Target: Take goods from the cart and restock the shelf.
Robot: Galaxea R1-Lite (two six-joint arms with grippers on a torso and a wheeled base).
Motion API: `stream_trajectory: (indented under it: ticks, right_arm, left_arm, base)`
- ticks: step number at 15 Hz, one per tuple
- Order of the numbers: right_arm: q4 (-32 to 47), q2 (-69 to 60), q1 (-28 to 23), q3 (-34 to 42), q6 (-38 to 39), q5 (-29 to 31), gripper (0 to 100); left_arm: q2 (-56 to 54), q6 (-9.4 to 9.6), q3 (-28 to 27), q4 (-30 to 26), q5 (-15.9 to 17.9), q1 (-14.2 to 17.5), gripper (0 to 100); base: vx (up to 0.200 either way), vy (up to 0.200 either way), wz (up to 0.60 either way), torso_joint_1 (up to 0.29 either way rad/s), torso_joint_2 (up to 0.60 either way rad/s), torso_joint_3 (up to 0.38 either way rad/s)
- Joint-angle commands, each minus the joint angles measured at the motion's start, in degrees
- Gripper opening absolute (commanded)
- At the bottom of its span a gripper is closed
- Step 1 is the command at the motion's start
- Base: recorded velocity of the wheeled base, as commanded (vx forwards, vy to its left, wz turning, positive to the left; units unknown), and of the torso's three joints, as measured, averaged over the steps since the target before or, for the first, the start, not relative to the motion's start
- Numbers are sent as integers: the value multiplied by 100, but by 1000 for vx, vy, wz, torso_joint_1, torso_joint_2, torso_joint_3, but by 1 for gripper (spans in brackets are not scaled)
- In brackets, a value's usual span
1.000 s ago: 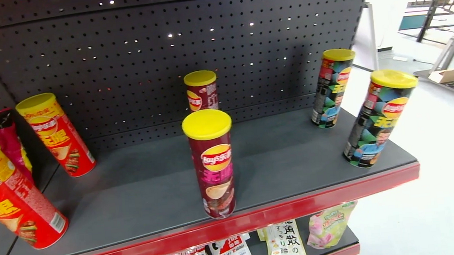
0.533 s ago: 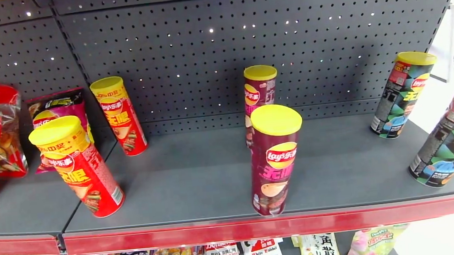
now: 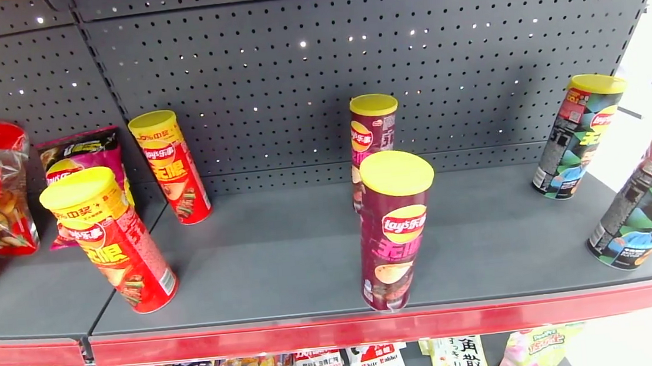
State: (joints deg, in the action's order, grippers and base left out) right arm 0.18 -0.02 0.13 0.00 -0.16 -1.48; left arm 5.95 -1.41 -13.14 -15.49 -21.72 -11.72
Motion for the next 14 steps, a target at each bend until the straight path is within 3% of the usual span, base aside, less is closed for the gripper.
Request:
stream_trajectory:
  ticks: [1, 2, 4, 5, 7, 8, 9, 10, 11, 12, 13, 14]
  right_arm:
    - [-1, 2, 4, 0, -2, -2, 100]
    - [-1, 2, 4, 0, -11, -2, 100]
    - [-1, 2, 4, 0, -2, -2, 100]
    - [-1, 2, 4, -9, -2, -2, 100]
    - [-1, 2, 4, 0, -2, -2, 100]
    - [-1, 2, 4, 0, -2, -2, 100]
    - [-1, 2, 4, 0, -2, -28, 100]
    - [-1, 2, 4, 0, -11, -90, 100]
    - [-1, 2, 4, 0, -63, -143, 100]
    - [-53, 2, 4, -18, -160, -160, 100]
    - [-141, 152, 57, -396, -142, -283, 100]
    - [-176, 1075, 145, -1195, -19, -353, 100]
  left_arm:
    - [284, -26, 110, -33, -7, 1198, 100]
    - [20, 36, 426, 20, 441, 1470, 100]
    - [-349, -52, 655, 345, 1267, 1321, 100]
    - [-595, -237, 875, 838, 2234, 1163, 100]
    - [-595, -201, 927, 1005, 2260, 1163, 100]
    - [-586, -219, 936, 1022, 2058, 1163, 100]
    - [-595, -377, 945, 1040, 1408, 1163, 100]
    - [-586, -764, 989, 1136, 828, 1172, 100]
    - [-586, -913, 1050, 1242, 828, 1172, 100]
    - [-595, -817, 1077, 1330, 1074, 1172, 100]
    - [-595, -562, 1182, 1418, 1680, 1163, 100]
    - [-569, -219, 1235, 1558, 2216, 1163, 100]
  base:
    - [0, 0, 0, 0, 0, 0]
    - [0, 0, 0, 0, 0, 0]
    - [0, 0, 0, 0, 0, 0]
    - [0, 0, 0, 0, 0, 0]
    - [0, 0, 0, 0, 0, 0]
    - [0, 0, 0, 0, 0, 0]
    - [0, 0, 0, 0, 0, 0]
    - [0, 0, 0, 0, 0, 0]
    - [0, 0, 0, 0, 0, 0]
    - [0, 0, 0, 0, 0, 0]
    - [0, 0, 0, 0, 0, 0]
    - [0, 0, 0, 0, 0, 0]
